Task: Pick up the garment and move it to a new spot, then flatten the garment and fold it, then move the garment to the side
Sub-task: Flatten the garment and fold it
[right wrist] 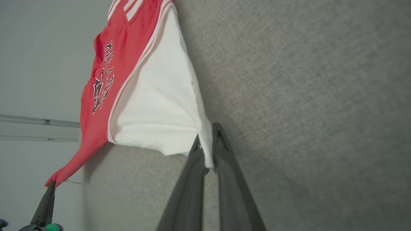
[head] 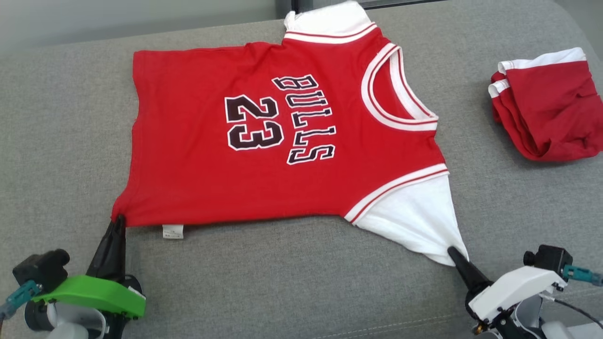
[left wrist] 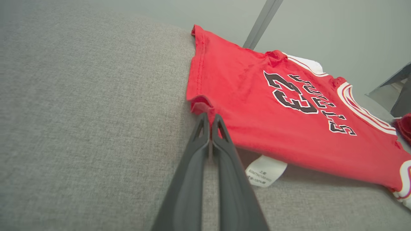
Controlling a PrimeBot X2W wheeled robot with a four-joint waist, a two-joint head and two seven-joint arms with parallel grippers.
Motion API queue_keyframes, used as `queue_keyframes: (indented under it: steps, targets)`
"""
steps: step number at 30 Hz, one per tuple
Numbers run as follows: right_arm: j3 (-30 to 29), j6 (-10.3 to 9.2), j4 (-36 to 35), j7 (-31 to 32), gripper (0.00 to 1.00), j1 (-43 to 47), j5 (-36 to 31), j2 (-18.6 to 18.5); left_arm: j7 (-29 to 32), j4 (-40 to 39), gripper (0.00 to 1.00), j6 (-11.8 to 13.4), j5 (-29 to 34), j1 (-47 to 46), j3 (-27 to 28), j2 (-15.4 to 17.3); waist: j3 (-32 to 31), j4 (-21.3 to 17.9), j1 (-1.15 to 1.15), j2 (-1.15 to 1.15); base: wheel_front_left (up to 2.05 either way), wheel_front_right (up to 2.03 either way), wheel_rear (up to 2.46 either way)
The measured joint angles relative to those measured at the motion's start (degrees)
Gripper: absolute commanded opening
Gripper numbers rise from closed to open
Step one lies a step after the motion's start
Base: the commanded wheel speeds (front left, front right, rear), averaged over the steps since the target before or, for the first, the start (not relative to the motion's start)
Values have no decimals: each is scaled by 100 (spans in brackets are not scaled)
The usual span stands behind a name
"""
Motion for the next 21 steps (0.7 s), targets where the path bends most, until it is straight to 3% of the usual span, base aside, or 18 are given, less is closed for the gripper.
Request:
queue_keyframes:
  steps: [13, 21]
  targets:
    - [59, -101, -382, 34, 0, 786, -93, -92, 0, -420, 0, -22, 281, 871, 349, -99, -119, -87, 0, 0, 0, 0, 0]
    - [-82, -210, -502, -23, 0, 956, -196, -260, 0, -675, 0, -23, 454, 1396, 510, -415, -147, -15, 0, 0, 0, 0, 0]
